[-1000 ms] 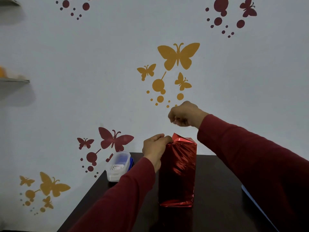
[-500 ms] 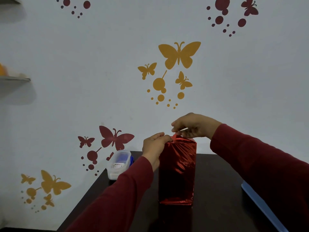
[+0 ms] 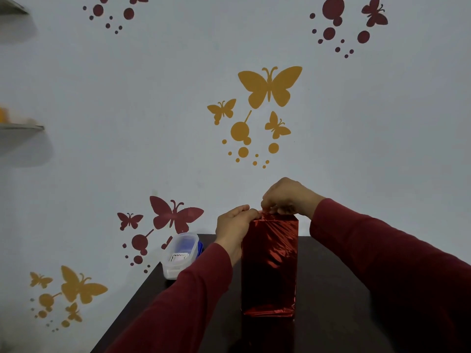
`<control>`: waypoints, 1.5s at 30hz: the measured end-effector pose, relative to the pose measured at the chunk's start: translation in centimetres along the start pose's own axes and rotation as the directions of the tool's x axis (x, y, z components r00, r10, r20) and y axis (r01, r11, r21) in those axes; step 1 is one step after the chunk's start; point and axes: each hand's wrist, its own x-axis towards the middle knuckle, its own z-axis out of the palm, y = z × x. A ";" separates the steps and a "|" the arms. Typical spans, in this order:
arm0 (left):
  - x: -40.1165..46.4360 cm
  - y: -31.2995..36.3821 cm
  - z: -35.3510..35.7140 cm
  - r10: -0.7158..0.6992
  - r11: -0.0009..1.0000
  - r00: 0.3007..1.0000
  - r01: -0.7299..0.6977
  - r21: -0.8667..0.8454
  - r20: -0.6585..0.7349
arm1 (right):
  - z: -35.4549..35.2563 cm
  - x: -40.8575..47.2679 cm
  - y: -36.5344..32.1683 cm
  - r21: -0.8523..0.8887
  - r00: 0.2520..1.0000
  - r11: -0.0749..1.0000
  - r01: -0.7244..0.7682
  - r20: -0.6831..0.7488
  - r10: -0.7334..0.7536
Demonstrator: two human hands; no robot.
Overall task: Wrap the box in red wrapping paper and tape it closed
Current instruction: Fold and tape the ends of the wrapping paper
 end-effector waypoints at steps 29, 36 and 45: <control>1.0 2.2 1.1 -0.052 0.970 0.977 0.098 0.221 -0.206 | 2.6 -0.4 5.3 0.667 0.999 0.745 0.009 0.020 -0.031; -2.4 -0.6 -4.0 0.038 0.998 0.972 -0.048 0.040 0.230 | 5.5 -3.7 11.8 0.806 0.969 0.563 0.183 -0.052 -0.241; -3.2 -5.4 -7.0 -0.021 0.947 0.944 -0.087 0.310 0.329 | 7.7 -5.5 16.4 0.644 0.962 0.730 0.228 -0.031 -0.273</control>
